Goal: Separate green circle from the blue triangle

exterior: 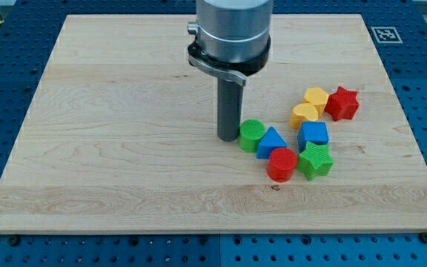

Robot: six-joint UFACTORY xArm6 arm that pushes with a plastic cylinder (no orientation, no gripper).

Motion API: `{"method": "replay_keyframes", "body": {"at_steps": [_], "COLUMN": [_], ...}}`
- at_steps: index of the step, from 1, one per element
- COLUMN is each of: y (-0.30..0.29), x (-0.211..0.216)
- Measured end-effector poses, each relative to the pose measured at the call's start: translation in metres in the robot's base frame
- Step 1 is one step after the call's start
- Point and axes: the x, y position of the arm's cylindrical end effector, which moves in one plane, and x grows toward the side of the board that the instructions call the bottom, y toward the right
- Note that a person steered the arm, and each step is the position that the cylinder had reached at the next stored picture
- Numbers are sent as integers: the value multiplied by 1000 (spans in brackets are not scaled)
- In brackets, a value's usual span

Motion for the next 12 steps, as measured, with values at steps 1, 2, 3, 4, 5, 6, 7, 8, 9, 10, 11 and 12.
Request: {"method": "replay_keyframes", "body": {"at_steps": [1,2,3,4,5,6,7,8,9,10,11,12], "y": [-22,-33,-11,15,26,31,38,44,47,48,48,48], "x": [3,16,20,20,14,0,-16,-19,-26,-24,-23,-38]}}
